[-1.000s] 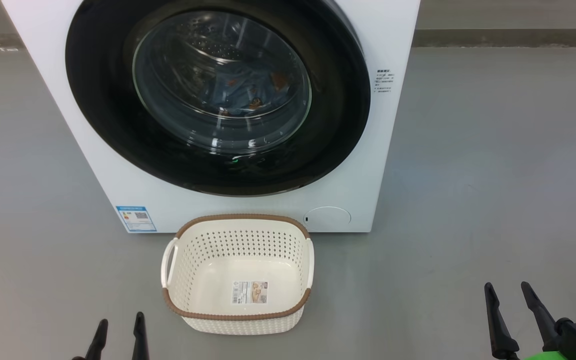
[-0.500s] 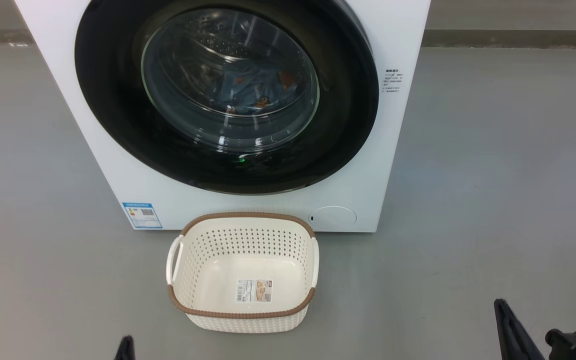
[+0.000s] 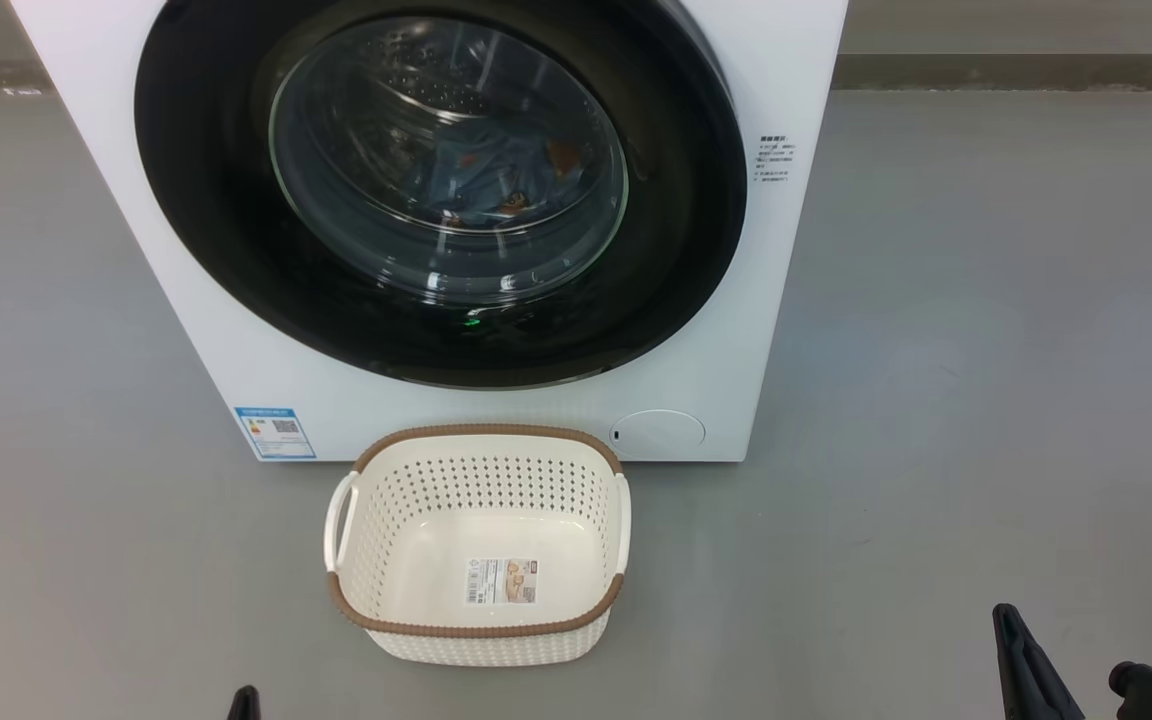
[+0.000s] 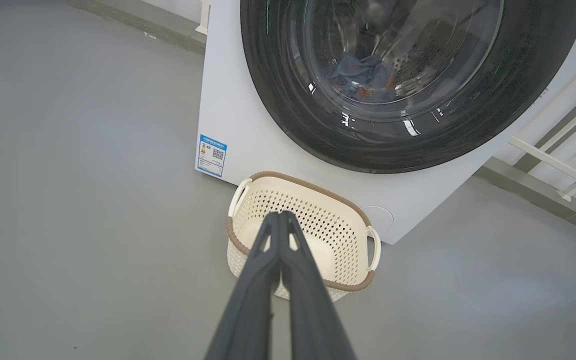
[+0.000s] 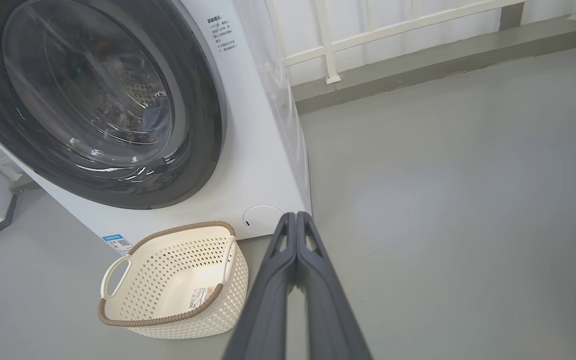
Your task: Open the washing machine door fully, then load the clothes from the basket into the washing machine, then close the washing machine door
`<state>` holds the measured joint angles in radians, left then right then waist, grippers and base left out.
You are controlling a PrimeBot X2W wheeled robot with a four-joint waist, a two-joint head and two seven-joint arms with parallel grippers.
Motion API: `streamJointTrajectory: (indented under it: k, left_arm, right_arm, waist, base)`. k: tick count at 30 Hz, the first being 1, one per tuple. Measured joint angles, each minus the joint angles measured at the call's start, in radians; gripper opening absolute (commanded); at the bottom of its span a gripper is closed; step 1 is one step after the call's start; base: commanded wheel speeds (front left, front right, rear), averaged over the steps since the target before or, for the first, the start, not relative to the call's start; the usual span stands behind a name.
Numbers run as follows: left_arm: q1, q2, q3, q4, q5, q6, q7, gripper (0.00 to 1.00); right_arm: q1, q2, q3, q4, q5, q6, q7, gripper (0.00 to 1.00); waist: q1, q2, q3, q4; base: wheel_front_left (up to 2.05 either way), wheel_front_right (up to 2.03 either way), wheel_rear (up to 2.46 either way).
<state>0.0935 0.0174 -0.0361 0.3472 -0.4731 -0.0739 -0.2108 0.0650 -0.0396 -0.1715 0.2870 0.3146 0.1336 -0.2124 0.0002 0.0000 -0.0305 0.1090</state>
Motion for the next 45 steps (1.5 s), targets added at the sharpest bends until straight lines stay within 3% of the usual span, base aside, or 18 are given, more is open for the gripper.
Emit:
streamJointTrajectory:
  k: [45]
  left_arm:
    - [-0.048,0.003,0.043,-0.027,-0.442,-0.012,0.123,0.00]
  right_arm:
    - [-0.029,0.001,0.007,-0.004,0.502,0.000,0.125,0.00]
  waist:
    - [-0.0001,0.0000,0.013,-0.043]
  base:
    - [0.00,0.00,0.00]
